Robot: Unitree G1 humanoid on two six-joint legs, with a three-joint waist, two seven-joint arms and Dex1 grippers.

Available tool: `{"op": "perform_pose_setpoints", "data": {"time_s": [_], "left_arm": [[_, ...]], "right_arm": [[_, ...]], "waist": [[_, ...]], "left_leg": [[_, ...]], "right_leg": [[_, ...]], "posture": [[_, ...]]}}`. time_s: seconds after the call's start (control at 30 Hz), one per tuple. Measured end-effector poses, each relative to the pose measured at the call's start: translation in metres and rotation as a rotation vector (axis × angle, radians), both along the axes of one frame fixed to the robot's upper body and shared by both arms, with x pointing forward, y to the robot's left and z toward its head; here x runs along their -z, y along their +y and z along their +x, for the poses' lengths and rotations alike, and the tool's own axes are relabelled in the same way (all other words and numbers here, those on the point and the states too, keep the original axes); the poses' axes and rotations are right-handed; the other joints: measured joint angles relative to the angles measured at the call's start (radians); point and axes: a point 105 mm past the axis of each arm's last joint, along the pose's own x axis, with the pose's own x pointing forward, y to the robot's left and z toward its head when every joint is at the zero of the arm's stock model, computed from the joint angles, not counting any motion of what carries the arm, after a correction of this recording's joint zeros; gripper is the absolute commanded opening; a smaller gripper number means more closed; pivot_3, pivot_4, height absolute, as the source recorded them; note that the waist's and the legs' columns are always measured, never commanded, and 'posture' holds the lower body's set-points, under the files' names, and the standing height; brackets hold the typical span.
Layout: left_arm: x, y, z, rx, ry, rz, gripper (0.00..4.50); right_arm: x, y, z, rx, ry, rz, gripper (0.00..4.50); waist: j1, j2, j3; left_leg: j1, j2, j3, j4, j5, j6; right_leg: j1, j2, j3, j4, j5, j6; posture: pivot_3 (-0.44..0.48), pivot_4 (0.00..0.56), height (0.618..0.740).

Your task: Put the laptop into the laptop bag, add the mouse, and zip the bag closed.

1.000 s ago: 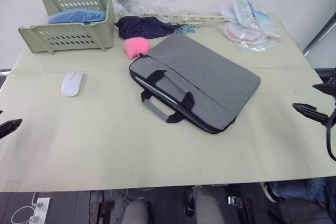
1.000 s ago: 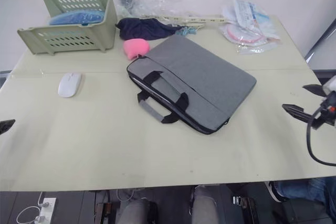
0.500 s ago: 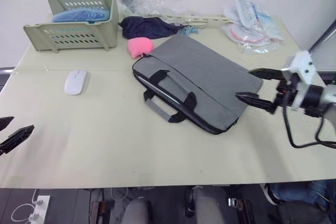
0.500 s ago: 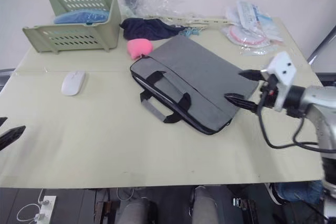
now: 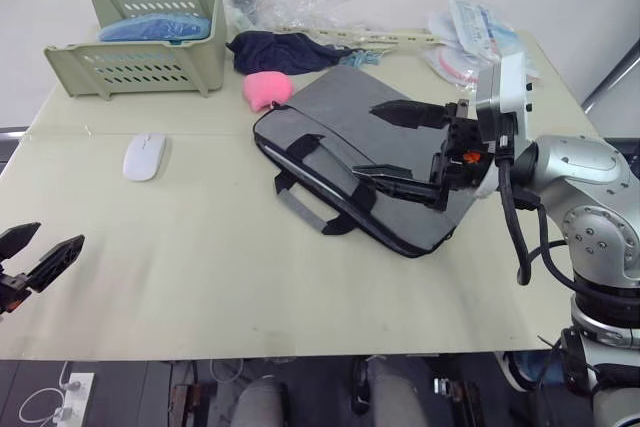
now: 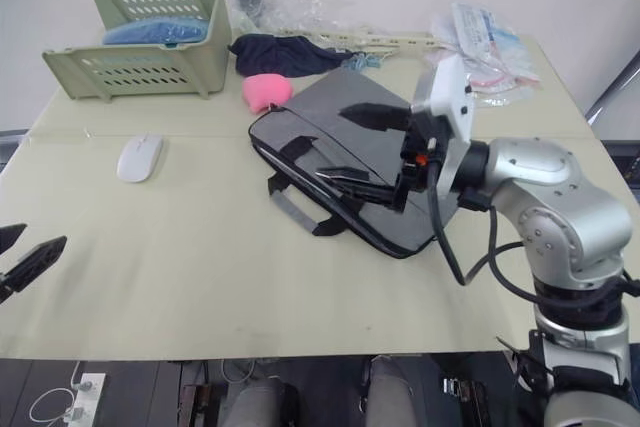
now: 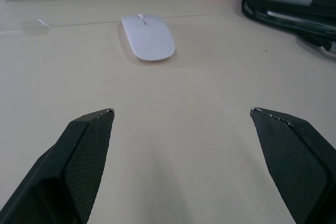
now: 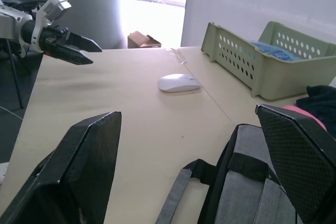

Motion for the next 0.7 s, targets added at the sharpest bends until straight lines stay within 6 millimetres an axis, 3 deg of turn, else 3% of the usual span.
{"op": "perform_pose_setpoints", "data": {"time_s": [0.1,0.2,0.27,0.5,0.7], "left_arm": [[-0.001,-0.008,0.012,-0.041,-0.004,-0.025,4.5],[-0.018,-0.018,0.051,-0.1,-0.014,-0.049,4.5],[-0.019,-0.02,0.062,-0.117,0.027,-0.015,4.5],[-0.008,-0.023,0.102,-0.151,0.103,0.04,4.5],[0.004,-0.015,0.13,-0.186,0.156,0.054,4.5]], "right_arm": [[0.007,-0.003,0.001,0.022,0.022,-0.006,4.46],[0.006,-0.003,-0.002,0.028,0.014,-0.013,4.46],[0.007,-0.005,-0.004,0.032,0.01,-0.022,4.46],[0.024,-0.025,-0.007,0.116,0.042,-0.06,4.46],[0.039,-0.057,-0.01,0.247,0.027,-0.118,4.46]], "waist": [[-0.001,0.0,0.0],[0.013,-0.001,0.0],[0.016,-0.001,-0.001],[0.019,-0.001,-0.001],[0.022,-0.002,-0.001]], "left_leg": [[0.0,0.0,0.0,0.0,0.0,0.0],[0.001,0.0,0.0,0.003,0.0,0.0],[0.001,0.0,0.001,0.003,0.0,0.0],[0.001,0.0,0.003,0.0,0.0,0.0],[0.001,0.0,0.005,0.001,0.0,0.0]], "right_leg": [[0.0,0.0,0.0,0.001,0.0,0.0],[0.0,0.0,0.001,0.003,0.0,0.0],[0.0,0.0,0.002,0.003,0.0,0.0],[0.0,0.001,0.001,0.0,0.0,0.0],[0.0,0.001,0.001,0.0,0.001,0.0]], "posture": [[0.0,0.15,0.74],[0.0,0.15,0.74],[0.0,0.15,0.74],[0.0,0.15,0.74],[0.0,0.15,0.74]]}}
